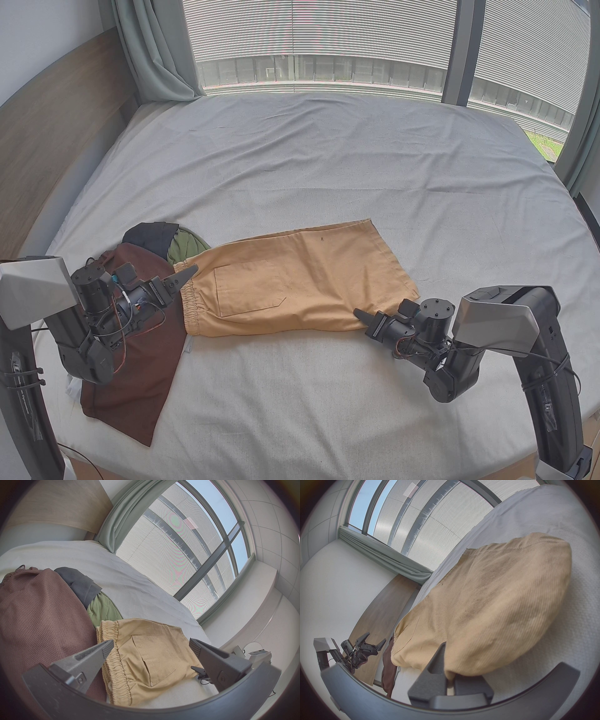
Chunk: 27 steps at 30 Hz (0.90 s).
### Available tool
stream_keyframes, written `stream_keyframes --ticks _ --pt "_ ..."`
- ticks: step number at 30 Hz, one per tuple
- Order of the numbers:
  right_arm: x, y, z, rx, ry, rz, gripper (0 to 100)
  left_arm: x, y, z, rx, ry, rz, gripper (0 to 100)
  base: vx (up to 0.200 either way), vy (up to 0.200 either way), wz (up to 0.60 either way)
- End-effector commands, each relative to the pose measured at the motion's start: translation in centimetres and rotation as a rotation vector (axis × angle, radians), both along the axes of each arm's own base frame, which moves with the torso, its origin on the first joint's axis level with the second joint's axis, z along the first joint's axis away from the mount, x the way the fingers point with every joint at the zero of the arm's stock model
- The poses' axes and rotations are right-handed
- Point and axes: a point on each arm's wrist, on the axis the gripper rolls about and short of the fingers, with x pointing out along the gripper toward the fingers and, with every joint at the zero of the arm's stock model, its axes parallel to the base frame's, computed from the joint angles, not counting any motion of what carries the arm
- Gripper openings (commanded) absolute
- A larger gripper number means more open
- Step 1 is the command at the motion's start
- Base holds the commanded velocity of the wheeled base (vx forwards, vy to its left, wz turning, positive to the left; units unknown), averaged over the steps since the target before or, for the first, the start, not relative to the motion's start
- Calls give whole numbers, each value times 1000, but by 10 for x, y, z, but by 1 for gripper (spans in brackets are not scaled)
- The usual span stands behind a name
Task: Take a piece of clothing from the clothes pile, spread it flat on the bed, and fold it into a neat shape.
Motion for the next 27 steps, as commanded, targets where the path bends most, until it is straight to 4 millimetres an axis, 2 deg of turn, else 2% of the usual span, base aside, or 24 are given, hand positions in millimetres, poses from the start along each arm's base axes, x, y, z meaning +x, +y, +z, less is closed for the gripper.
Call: stream_keyframes --ticks 1,13,20,21,24,27 --pt "-7 -3 8 -3 7 2 0 -2 0 5 2 -11 -1 100 0 0 0" --pt "-46 -14 12 -73 105 20 0 -15 1 13 -2 -9 -70 100 0 0 0" --pt "-81 -28 21 -137 176 28 0 -16 1 16 -2 -18 -79 100 0 0 0" --pt "-82 -29 21 -140 178 28 0 -16 1 16 -2 -18 -79 100 0 0 0" --pt "-100 -37 19 -211 213 21 0 -16 0 16 -2 -18 -84 100 0 0 0" --pt "-105 -40 16 -253 219 0 0 -17 -1 16 -3 -13 -87 100 0 0 0"
